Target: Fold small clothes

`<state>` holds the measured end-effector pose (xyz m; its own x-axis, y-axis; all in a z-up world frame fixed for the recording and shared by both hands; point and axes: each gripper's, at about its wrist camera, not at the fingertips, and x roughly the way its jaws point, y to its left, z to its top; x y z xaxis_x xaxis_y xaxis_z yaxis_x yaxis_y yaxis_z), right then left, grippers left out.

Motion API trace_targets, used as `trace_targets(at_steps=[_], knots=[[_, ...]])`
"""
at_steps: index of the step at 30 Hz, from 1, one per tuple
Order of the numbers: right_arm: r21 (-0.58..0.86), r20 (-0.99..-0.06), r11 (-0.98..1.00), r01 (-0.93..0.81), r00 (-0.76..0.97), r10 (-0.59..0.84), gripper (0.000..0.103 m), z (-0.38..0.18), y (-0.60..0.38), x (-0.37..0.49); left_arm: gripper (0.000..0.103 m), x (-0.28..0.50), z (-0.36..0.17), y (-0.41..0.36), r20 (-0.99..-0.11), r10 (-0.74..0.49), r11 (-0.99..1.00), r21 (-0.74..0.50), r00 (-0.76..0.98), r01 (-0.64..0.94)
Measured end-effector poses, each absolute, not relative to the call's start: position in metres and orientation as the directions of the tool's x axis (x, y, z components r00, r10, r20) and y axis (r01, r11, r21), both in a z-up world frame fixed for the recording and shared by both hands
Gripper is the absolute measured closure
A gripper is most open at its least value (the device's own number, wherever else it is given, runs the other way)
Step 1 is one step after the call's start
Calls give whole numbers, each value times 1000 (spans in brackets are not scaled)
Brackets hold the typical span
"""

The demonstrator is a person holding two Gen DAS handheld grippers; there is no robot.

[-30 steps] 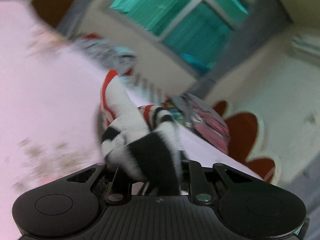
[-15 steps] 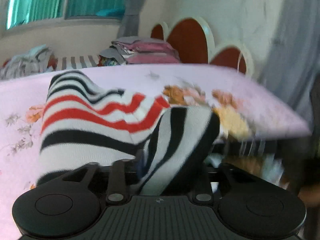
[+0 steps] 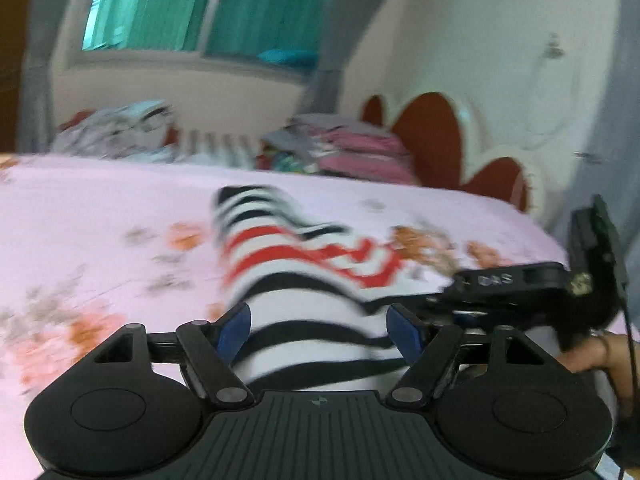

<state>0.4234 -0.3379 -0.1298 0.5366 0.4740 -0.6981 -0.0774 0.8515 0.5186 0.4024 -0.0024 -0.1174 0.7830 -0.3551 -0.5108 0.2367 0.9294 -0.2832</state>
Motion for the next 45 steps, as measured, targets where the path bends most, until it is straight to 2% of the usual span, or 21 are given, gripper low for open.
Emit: trace_targets(at_steps=[4,5,6,10,16,21,22,25,30,31,34,37,41,45], knots=[[546,-702,836,-55,515,492,48,-144,-333,439,29,409,-135,9,-551,-323,937,-299,770,179],[552,-699,832,-50,516,495,52,-147,-331,443,29,412,-139,10,-556,-318,937,-306,767,167],[552,-698,832,-49,518,494,65,-148,-328,446,29,414,-145,10,-562,-317,937,-312,764,159],[502,-692,856,-121,538,482,79,-141,-313,450,29,427,-155,6,-571,-320,927,-353,756,126],[319,-627,924,-211,684,373,82,-100,-317,434,29,439,-153,-17,-554,-365,914,-364,748,177],[214,-680,964,-159,684,264,82,-124,-328,433,29,440,-159,-39,-573,-363,926,-308,735,218],[242,-706,957,-157,648,285,81,-133,-328,438,29,442,-163,-42,-594,-338,938,-279,730,207],[325,-693,936,-135,639,333,79,-137,-334,445,29,444,-167,-42,-620,-299,953,-235,725,191],[404,-693,908,-110,611,383,67,-131,-351,435,29,448,-183,-29,-663,-321,941,-307,676,145],[417,-692,904,-100,609,387,61,-129,-354,429,29,446,-184,-28,-663,-322,940,-309,676,144],[488,-689,871,-57,588,425,61,-129,-370,412,29,444,-188,-28,-660,-327,939,-308,676,153],[512,-693,857,-47,567,445,66,-131,-374,392,29,446,-189,-23,-661,-344,932,-329,667,155],[509,-699,859,-51,558,447,80,-135,-372,373,29,446,-189,-20,-661,-351,930,-327,663,166],[604,-663,797,-14,546,512,87,-142,-376,371,30,446,-188,-12,-662,-353,932,-315,661,183]])
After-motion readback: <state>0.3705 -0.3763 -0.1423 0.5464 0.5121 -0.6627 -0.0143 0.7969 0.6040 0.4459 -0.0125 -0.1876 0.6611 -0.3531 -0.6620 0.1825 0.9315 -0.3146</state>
